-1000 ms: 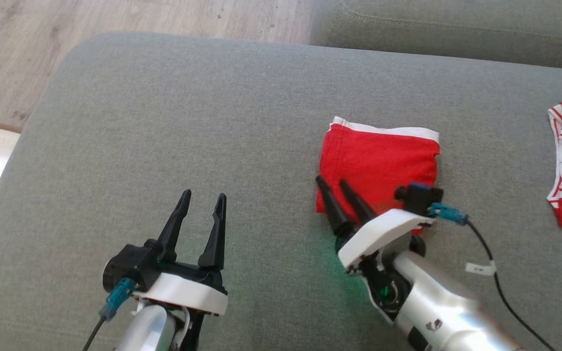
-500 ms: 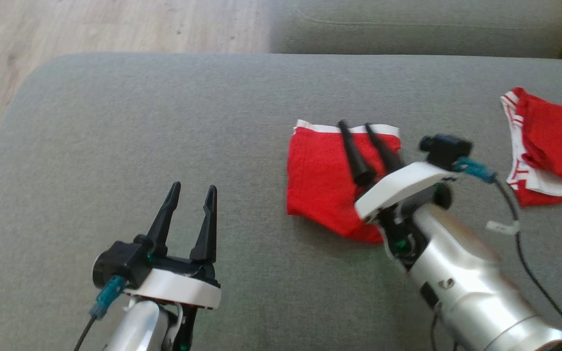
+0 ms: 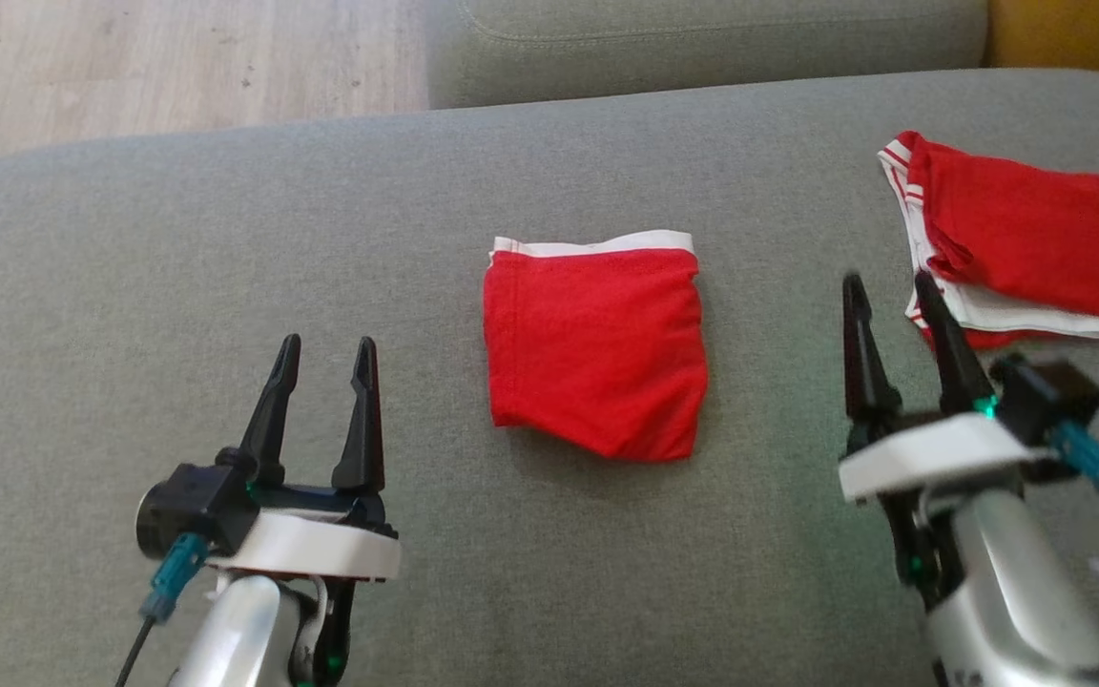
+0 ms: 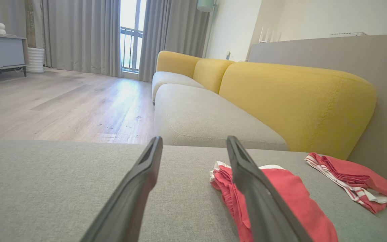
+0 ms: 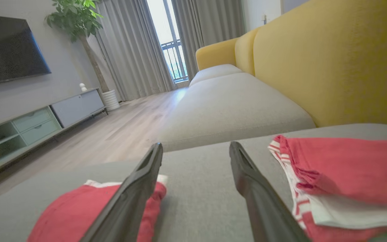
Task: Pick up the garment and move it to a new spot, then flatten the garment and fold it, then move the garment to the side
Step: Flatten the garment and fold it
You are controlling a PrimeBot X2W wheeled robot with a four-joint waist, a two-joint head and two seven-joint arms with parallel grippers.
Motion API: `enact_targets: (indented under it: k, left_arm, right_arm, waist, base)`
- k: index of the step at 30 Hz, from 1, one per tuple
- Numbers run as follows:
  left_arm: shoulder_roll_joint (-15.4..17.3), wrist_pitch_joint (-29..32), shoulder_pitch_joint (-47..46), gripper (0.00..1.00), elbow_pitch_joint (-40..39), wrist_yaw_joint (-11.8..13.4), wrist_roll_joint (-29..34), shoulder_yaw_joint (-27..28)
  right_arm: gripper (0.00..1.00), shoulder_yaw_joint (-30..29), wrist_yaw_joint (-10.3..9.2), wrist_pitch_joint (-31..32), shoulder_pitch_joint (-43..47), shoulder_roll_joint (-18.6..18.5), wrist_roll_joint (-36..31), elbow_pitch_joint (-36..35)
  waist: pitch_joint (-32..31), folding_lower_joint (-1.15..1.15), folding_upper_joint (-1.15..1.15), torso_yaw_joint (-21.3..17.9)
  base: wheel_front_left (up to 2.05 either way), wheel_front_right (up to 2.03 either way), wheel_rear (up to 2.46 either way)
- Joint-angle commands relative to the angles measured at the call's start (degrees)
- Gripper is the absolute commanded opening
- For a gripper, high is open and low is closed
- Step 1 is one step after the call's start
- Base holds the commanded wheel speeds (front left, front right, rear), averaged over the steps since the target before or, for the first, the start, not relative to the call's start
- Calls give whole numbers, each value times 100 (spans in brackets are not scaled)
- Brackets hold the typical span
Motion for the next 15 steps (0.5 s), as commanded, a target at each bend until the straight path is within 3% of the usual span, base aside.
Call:
enact_targets:
  k: [1, 15]
  left_arm:
    - [39, -67, -182, 100, -190, -7, 18, 228]
    - [-198, -70, -38, 100, -219, -281, 280, 561]
  right_arm:
    - [100, 74, 40, -62, 5, 96, -110, -263]
    - [100, -134, 40, 6, 494, 117, -99, -688]
  waist:
    - [13, 0, 0, -18]
    - [158, 0, 0, 79]
  base:
    - [0, 0, 0]
    - [0, 0, 0]
